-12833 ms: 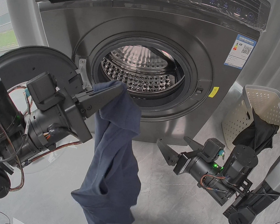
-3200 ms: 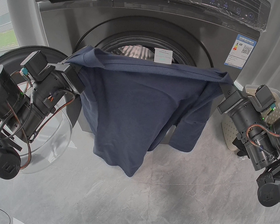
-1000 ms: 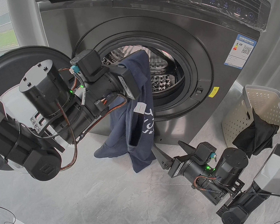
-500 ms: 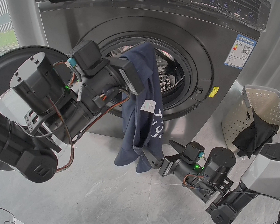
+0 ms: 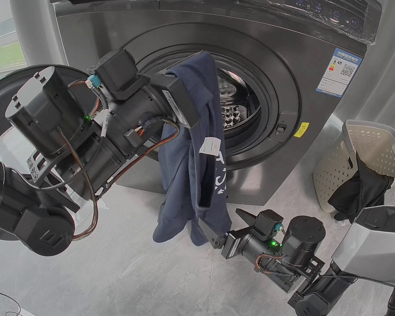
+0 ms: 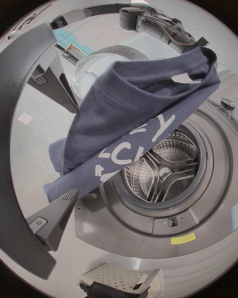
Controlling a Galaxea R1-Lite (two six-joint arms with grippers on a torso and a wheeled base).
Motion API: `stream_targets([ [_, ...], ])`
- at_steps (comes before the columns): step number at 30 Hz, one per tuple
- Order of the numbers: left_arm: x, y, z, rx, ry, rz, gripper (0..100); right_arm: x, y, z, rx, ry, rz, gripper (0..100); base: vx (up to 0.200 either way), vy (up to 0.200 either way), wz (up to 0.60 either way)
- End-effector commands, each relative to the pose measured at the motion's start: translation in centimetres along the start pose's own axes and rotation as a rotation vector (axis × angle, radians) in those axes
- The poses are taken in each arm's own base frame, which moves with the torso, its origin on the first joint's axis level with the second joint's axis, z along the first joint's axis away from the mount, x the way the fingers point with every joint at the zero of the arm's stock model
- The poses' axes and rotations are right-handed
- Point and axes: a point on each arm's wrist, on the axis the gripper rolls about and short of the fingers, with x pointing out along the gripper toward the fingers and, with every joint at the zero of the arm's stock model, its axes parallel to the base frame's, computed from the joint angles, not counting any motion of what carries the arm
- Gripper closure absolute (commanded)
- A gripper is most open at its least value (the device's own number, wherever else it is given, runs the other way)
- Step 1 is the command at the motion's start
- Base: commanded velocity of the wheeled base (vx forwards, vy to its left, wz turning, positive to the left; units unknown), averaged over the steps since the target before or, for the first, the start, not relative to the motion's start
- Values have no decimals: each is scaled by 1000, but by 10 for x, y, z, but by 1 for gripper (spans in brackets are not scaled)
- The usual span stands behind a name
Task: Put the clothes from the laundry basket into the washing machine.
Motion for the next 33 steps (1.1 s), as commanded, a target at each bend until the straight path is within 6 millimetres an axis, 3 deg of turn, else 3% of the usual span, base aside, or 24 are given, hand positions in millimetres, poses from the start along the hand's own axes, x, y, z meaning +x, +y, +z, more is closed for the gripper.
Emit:
stream_targets([
  [1,0,-1,1,-2,0,-4,100,-16,8,2,-11,25,20,0,0,0,0],
  [6,-1,-4,1,-7,1,-15,100,-2,7,6,-10,-18,19,0,0,0,0],
  [12,-4,-13,9,-21,-19,-39,100,32,-16,-7,-10,-49,-26,0,0,0,0],
  [23,-12,-18,17,-30,-14,-52,100,47,-18,-2,-20,-98,-4,0,0,0,0],
  [27,-12,-14,15,-23,-8,-38,100,43,-13,-3,-17,-85,5,0,0,0,0],
  [33,-9,-5,9,-8,9,-15,100,8,7,-11,-19,18,42,0,0,0,0],
])
